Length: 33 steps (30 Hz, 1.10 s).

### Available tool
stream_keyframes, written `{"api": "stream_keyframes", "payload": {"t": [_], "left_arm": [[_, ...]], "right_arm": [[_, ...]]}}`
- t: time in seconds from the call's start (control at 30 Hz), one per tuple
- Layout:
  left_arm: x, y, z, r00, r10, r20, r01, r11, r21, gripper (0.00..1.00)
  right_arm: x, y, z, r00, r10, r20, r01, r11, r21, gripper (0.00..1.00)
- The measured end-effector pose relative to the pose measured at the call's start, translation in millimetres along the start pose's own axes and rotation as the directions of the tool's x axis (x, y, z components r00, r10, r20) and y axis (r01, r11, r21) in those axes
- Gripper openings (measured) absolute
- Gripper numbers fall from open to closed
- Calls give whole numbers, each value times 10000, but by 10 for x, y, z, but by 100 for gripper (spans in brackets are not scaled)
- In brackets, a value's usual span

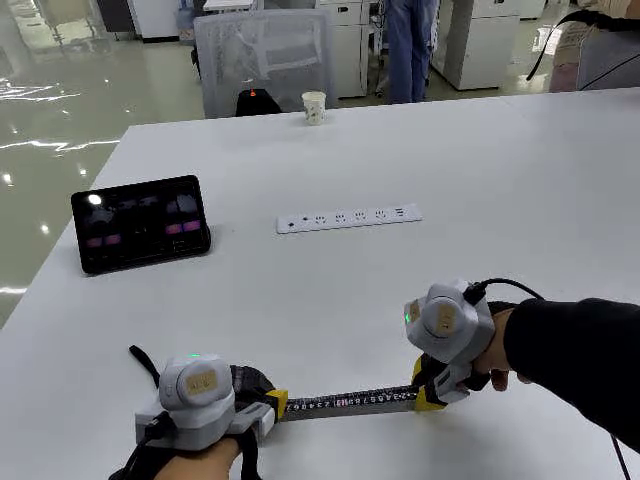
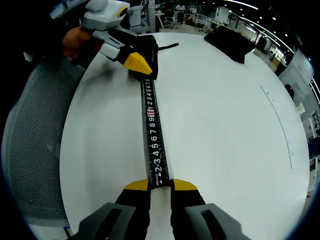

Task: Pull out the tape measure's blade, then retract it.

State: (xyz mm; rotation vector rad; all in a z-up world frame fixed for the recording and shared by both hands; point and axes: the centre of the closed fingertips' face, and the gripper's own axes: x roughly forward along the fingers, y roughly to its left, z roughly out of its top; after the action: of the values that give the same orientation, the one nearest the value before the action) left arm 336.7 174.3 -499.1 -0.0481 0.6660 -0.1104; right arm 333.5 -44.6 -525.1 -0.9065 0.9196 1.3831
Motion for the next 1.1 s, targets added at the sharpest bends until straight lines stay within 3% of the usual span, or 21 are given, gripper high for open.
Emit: {"api": "stream_keyframes", "payload": {"t": [1.1], "left_arm": [[13, 1, -6, 10000, -19, -48, 19, 10000, 24, 64]], "right_arm": [[59, -2, 144, 9998, -19, 209, 13, 9996, 279, 12]]}}
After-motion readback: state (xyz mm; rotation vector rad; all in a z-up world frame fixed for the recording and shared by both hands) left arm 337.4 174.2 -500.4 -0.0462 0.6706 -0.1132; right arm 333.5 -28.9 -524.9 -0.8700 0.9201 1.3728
